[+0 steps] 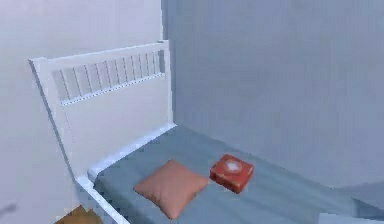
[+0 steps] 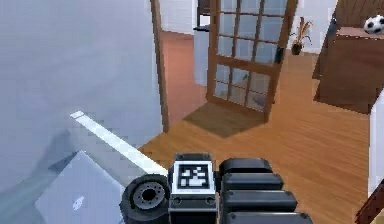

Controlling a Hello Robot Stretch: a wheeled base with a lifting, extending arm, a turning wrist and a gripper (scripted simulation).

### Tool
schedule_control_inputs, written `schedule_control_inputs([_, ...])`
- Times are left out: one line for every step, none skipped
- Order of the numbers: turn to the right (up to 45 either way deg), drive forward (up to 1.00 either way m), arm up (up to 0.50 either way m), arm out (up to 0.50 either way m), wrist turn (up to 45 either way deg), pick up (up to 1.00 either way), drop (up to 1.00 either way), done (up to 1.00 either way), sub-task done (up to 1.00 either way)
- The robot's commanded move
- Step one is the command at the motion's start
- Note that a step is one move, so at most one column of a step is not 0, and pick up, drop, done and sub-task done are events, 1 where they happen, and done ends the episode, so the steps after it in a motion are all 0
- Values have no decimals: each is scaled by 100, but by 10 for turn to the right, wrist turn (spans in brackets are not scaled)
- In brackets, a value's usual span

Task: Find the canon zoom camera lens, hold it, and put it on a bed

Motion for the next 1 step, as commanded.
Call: schedule_control_inputs([450,0,0,0,0,0,0,0,0])
